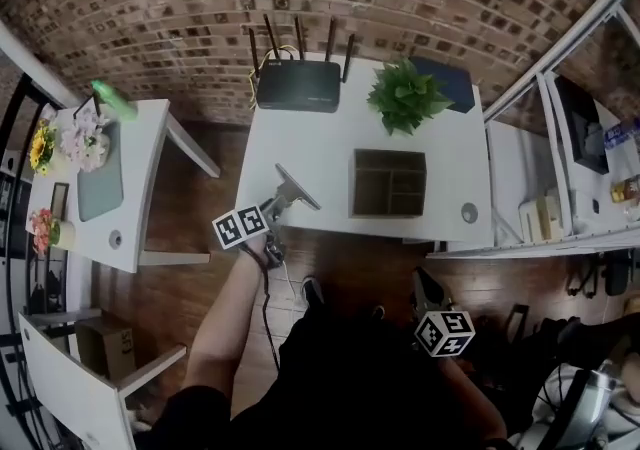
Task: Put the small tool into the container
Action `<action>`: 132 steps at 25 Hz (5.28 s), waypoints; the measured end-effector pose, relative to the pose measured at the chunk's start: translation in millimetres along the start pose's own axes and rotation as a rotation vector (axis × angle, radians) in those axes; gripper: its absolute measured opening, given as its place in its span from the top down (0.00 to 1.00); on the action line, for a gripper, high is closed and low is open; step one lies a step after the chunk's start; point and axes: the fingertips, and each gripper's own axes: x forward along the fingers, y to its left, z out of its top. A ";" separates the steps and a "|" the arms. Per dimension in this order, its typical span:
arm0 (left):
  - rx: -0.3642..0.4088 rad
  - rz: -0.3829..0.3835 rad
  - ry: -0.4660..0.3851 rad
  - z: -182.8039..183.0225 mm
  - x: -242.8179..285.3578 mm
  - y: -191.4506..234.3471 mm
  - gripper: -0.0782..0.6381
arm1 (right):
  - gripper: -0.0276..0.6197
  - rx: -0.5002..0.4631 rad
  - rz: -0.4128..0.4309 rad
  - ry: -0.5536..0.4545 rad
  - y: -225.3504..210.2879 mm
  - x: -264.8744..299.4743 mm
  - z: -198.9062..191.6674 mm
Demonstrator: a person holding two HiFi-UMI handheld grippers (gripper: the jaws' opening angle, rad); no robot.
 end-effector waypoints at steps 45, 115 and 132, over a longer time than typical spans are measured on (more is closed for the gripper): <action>0.750 -0.214 -0.010 -32.2 13.3 -246.9 0.88 | 0.94 0.169 -0.005 -0.087 -89.3 13.7 33.1; 0.689 -0.351 0.200 -171.2 -55.8 -196.5 0.84 | 0.94 0.083 -0.076 -0.014 -32.8 7.1 9.0; 0.609 -0.332 0.095 -187.4 -81.4 -242.5 0.87 | 0.94 -0.078 0.104 -0.056 -11.2 -14.8 20.0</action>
